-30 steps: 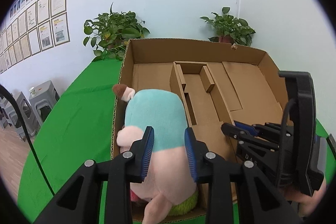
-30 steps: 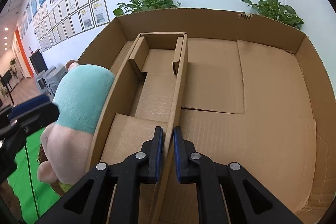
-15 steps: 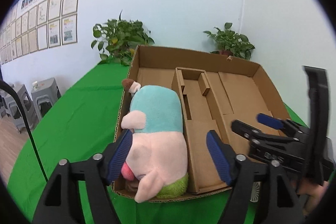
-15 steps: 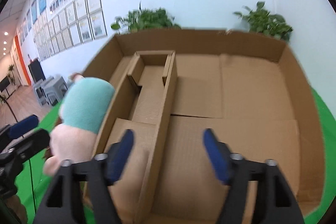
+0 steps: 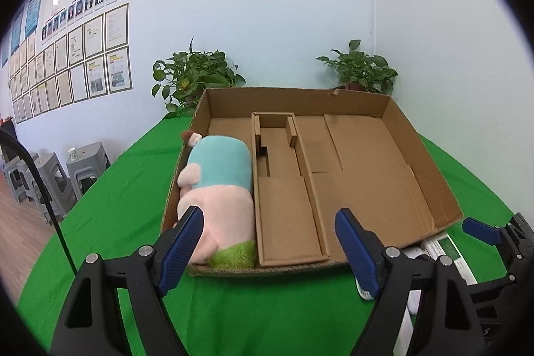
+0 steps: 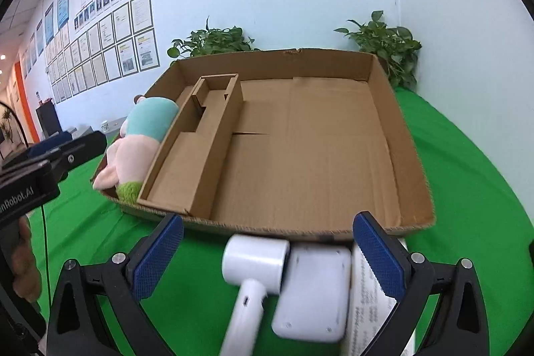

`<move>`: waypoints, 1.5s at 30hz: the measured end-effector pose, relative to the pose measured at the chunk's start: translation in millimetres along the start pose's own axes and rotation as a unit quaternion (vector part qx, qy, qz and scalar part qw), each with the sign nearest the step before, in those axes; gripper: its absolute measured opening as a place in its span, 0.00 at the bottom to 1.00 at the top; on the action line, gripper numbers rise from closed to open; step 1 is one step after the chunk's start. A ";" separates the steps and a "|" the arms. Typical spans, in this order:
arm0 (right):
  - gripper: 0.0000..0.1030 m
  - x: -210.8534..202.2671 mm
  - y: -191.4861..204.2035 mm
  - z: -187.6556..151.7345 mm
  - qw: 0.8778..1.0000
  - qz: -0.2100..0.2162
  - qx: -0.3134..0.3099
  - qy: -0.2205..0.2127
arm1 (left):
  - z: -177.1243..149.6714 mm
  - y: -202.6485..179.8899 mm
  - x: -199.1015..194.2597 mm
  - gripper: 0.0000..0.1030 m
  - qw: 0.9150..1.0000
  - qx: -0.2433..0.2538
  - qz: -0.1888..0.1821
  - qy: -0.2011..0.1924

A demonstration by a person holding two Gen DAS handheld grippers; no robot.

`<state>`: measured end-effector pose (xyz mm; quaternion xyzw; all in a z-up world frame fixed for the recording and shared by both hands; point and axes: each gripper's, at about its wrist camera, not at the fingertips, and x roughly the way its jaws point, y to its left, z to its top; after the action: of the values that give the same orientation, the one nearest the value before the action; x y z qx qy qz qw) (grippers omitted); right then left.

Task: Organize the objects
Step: 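Move the right gripper down to the white hair dryer handle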

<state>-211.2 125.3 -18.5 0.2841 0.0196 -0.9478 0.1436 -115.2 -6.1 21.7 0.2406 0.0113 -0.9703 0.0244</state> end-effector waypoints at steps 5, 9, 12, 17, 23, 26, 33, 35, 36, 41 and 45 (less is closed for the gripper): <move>0.70 -29.9 -4.1 -18.4 1.000 0.001 -0.011 -0.014 | -9.6 -12.8 -9.8 0.04 1.000 0.001 -0.015 0.022; 0.24 -46.2 -9.3 -26.1 0.999 -0.013 -0.015 -0.026 | -13.5 -21.1 -20.5 0.02 1.000 -0.001 -0.020 0.010; 0.24 -56.8 -14.3 -29.7 0.999 -0.020 -0.024 -0.039 | -13.7 -30.0 -30.4 0.30 1.000 0.018 0.002 -0.022; 0.99 -62.0 -16.3 -33.5 0.998 -0.025 -0.045 -0.044 | -15.6 -32.0 -33.1 1.00 0.999 0.014 -0.009 -0.036; 0.99 -60.7 -15.4 -40.2 0.998 -0.001 -0.044 -0.041 | -20.8 -32.3 -17.4 1.00 1.000 0.028 0.000 0.002; 0.99 -56.7 -13.5 -42.8 0.998 0.007 -0.048 -0.035 | -22.1 -31.7 -19.5 1.00 1.000 0.027 -0.007 -0.002; 0.99 -50.3 -1.0 -55.9 0.993 0.104 -0.051 -0.017 | -25.1 -27.4 -10.0 1.00 0.999 0.015 -0.027 0.022; 0.99 -43.4 5.3 -65.1 0.991 0.124 -0.051 0.007 | -28.2 -26.1 -3.8 1.00 0.998 0.011 -0.046 0.040; 0.99 -39.0 8.3 -70.9 0.991 0.120 -0.051 0.017 | -30.0 -25.4 -0.4 1.00 0.997 0.009 -0.056 0.050; 0.92 -12.2 19.2 -90.2 0.991 0.093 -0.053 0.079 | -41.9 -20.1 26.6 1.00 0.984 -0.023 -0.121 0.131; 0.80 1.5 21.8 -95.4 0.990 0.069 -0.056 0.108 | -50.7 -18.6 41.3 1.00 0.975 -0.044 -0.148 0.162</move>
<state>-155.4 115.4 -98.3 0.3773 0.0682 -0.8967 0.2211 -129.0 12.4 -42.2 0.3885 0.0933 -0.9100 -0.1110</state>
